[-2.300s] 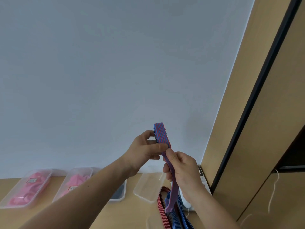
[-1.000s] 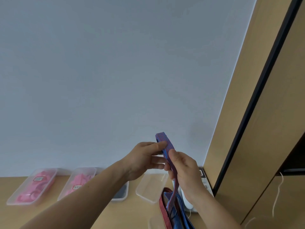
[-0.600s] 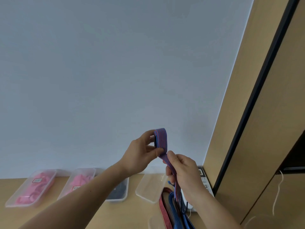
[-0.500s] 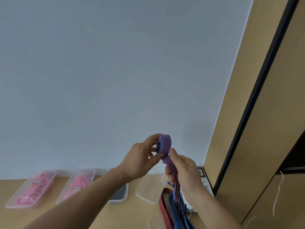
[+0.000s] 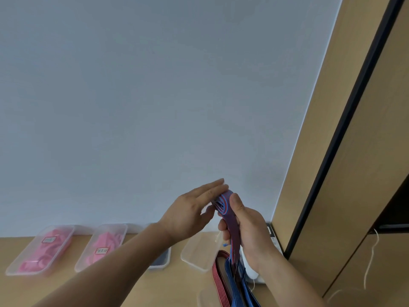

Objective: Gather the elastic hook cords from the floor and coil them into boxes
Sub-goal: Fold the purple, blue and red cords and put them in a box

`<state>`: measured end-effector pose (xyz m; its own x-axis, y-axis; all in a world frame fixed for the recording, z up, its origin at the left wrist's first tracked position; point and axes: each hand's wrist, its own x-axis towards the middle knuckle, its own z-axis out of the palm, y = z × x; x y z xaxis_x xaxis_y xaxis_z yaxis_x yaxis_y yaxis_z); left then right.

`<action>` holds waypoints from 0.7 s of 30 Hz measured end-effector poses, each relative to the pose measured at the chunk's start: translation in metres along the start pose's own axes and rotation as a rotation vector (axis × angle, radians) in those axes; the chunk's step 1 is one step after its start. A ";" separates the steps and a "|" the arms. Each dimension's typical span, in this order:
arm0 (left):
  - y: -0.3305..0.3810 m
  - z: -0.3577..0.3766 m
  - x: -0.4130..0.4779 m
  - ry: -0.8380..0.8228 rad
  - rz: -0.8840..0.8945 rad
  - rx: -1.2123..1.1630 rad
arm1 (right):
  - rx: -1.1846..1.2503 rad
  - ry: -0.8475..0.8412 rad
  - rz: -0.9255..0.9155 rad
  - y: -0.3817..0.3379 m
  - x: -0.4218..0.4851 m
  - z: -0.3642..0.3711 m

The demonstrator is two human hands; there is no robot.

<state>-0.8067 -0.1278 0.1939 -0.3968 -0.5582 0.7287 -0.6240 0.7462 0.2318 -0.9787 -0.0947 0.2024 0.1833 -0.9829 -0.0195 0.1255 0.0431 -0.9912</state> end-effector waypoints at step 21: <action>0.021 -0.015 0.026 -0.084 -0.890 -1.040 | -0.035 -0.055 -0.152 0.010 0.006 0.003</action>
<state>-0.8201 -0.1206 0.2272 -0.1938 -0.9799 0.0483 0.0864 0.0319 0.9957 -0.9737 -0.1000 0.1931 0.2176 -0.9664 0.1371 0.1221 -0.1124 -0.9861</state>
